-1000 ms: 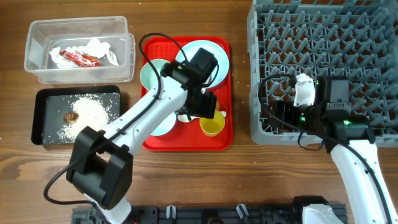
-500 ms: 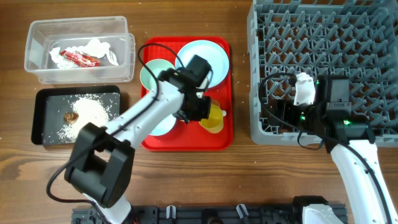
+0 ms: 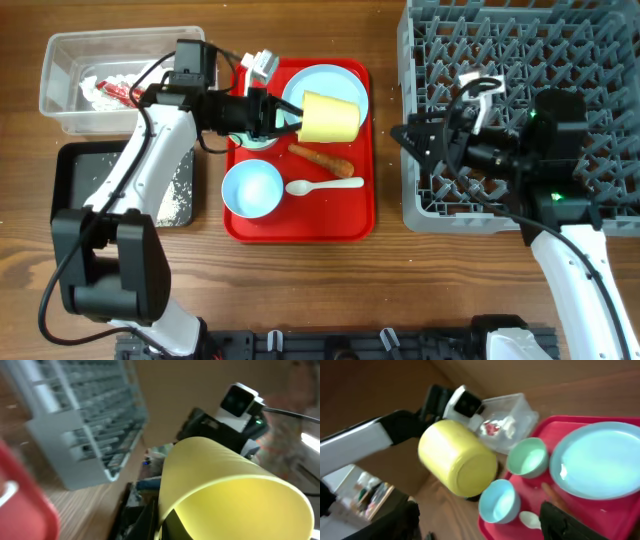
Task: Sort waste into correct bins and load items into the dishwasher rack
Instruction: 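Grasp the yellow cup with the left gripper and lift it, then hand the yellow cup from the left gripper to the right gripper, then place the yellow cup upside down in the dish rack, right gripper, then grasp the carrot on the red tray with the left gripper, then place the carrot onto the black tray with the left gripper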
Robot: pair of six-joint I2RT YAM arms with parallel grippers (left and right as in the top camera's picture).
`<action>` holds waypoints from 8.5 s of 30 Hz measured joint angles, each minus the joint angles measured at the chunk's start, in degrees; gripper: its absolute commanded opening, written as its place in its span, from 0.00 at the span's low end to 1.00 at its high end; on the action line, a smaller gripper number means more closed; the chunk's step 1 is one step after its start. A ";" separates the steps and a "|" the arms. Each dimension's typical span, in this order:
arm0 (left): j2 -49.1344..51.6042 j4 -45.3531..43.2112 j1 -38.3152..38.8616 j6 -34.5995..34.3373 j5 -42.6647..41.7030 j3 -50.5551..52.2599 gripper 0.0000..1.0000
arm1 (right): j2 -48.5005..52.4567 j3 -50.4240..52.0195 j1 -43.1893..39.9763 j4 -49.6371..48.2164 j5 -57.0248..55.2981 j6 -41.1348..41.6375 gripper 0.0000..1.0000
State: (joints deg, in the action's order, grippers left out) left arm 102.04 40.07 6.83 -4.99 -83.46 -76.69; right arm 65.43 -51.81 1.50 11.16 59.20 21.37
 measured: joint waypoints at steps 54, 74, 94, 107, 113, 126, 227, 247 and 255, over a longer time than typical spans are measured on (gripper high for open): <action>-0.48 -24.41 9.57 -21.11 -5.92 -0.17 0.19 | 8.20 0.13 6.91 -22.64 11.08 3.91 0.40; -0.48 -18.21 -1.86 -21.31 15.37 -0.26 0.34 | 8.22 0.02 -15.98 11.32 1.53 -7.13 0.42; -0.48 6.25 -1.86 -19.23 72.24 -0.44 0.42 | 6.08 -20.76 -15.89 64.74 -48.76 -11.15 0.46; -0.48 6.25 -1.86 -17.55 73.42 -0.44 0.45 | 24.76 -20.76 -7.69 62.77 -52.02 -8.70 0.50; -0.48 6.45 -1.86 -17.55 73.42 -0.44 0.46 | 26.51 -20.76 -7.21 59.89 -54.64 -6.69 0.86; -0.48 6.54 -1.86 -16.74 73.64 -0.44 0.60 | 25.75 -26.18 -7.21 60.59 -54.31 -8.00 0.90; -4.04 0.83 -21.31 -51.45 97.33 18.60 0.56 | 22.40 -26.36 -7.21 61.90 -52.35 -11.21 0.98; -24.33 0.42 -12.44 -19.28 72.96 7.54 0.81 | 22.40 -26.36 -7.21 61.81 -52.09 -11.23 0.97; -13.20 1.20 10.32 -13.62 79.84 -1.46 0.84 | 22.40 -26.36 -7.21 61.66 -51.91 -11.21 0.97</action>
State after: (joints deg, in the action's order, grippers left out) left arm 88.84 41.28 17.15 -18.61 -3.62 -78.15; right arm 87.83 -78.17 -5.72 72.82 7.29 10.15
